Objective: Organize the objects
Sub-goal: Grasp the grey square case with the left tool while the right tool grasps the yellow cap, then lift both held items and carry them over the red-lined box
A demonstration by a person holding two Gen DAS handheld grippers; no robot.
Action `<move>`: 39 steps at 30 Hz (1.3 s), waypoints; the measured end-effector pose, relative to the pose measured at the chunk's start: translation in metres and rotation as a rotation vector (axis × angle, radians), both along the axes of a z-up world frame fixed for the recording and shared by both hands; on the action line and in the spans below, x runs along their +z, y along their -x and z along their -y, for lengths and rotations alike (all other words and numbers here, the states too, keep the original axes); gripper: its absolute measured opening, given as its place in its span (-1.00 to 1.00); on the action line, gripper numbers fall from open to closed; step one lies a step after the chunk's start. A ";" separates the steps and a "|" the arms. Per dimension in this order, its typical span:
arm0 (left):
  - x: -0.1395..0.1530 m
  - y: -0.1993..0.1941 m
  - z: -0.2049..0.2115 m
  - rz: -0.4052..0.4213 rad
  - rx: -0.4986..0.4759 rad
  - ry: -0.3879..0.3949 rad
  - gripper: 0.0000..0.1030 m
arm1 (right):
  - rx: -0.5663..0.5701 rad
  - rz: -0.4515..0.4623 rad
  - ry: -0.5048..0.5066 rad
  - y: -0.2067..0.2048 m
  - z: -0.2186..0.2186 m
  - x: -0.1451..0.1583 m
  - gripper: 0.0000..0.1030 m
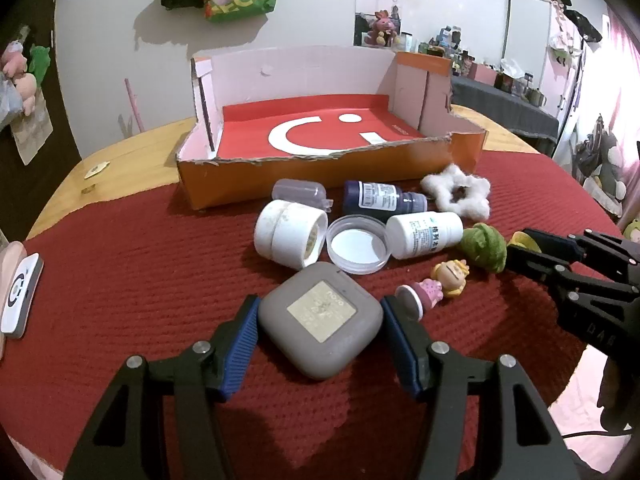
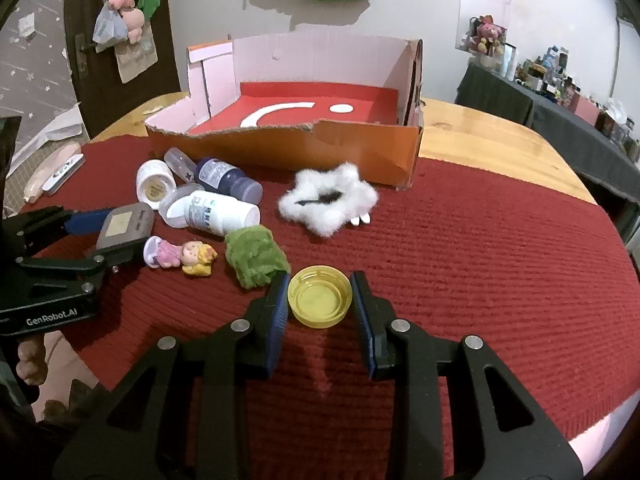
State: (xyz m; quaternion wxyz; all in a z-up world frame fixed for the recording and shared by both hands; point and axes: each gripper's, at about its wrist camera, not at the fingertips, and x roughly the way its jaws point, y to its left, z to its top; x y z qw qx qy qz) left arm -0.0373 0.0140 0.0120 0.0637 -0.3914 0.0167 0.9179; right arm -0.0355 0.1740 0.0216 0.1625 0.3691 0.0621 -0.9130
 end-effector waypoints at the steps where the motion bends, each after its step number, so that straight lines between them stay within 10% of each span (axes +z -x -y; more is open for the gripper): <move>1: 0.001 0.000 0.001 0.000 0.000 -0.003 0.20 | 0.001 -0.004 0.002 0.000 0.000 0.001 -0.43; 39: 0.033 0.006 0.006 -0.071 0.005 -0.035 0.20 | 0.106 -0.050 0.073 0.013 0.034 0.034 -0.43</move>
